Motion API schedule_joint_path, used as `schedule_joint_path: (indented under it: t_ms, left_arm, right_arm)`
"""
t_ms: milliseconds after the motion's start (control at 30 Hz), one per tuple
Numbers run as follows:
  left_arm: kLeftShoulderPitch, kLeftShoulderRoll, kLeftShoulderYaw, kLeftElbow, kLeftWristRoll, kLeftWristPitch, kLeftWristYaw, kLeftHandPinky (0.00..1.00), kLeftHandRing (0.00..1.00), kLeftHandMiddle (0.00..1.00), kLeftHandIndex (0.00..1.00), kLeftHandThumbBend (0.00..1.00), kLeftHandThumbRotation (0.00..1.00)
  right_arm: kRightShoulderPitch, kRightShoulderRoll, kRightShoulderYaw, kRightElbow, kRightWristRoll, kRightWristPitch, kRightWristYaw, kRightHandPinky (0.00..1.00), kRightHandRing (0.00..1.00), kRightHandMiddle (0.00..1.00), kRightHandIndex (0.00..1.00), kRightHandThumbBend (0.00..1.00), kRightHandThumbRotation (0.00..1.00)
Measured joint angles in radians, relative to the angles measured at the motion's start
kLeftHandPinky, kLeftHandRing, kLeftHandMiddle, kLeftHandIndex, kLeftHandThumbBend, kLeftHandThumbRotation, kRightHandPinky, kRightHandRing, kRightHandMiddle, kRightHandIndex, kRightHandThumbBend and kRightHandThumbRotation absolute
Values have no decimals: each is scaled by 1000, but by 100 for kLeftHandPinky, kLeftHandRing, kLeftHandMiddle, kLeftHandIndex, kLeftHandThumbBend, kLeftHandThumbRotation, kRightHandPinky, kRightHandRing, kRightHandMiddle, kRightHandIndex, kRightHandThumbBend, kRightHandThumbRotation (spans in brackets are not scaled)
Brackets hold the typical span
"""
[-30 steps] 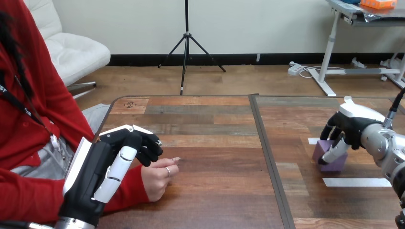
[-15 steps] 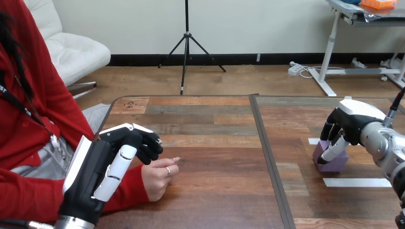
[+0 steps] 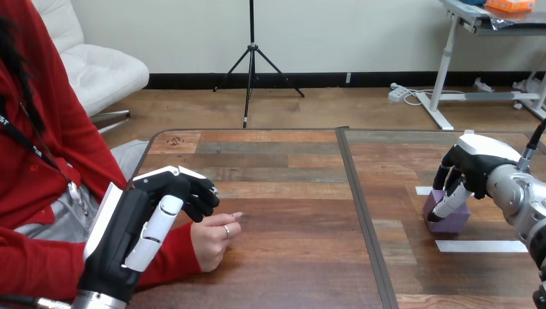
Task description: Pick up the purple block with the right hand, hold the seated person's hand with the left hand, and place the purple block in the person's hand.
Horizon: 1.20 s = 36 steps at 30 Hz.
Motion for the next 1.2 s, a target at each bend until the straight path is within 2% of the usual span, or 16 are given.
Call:
schedule_joint_path:
  t_ms: [867,1200]
  left_arm:
    - [-8,3,13,0,-4,7,0,40,49,52,49,63,100]
    - [-13,3,14,0,-4,14,0,40,49,52,50,60,100]
  right_arm:
    - [0,0,0,0,0,2,0,46,54,56,49,76,0]
    - [0,-1,0,0,1,1,0,46,54,56,50,75,0]
